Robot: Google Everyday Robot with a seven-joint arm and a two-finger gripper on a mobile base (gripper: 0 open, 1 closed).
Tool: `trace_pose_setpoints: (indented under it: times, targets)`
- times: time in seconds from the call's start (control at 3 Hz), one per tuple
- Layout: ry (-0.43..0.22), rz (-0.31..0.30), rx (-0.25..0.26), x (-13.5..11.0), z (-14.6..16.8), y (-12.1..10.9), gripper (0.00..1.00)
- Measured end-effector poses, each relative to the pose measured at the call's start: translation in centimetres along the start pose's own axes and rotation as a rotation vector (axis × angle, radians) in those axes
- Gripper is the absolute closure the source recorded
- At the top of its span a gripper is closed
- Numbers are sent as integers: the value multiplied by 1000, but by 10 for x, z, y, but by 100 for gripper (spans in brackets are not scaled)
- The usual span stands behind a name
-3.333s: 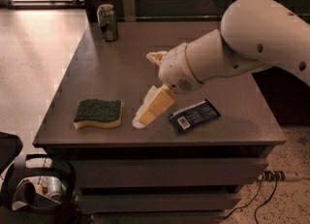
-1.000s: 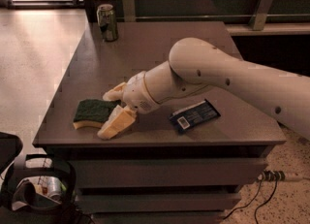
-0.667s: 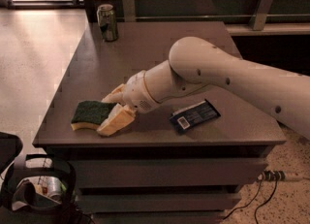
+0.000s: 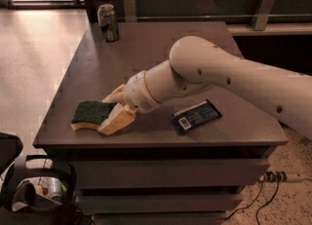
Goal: Move sponge near green can
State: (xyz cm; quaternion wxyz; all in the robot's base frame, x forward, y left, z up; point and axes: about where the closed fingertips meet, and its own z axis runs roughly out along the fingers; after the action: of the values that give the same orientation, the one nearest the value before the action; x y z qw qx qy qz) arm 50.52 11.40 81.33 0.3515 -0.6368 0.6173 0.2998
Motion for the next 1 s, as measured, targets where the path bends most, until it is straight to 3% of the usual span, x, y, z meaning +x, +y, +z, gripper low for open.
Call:
trace_pose_setpoints:
  times: [0.33,1.0]
  targets:
    - [4,32,21,9,-19,-24,100]
    - [61,151,113,42,-84,-118,100]
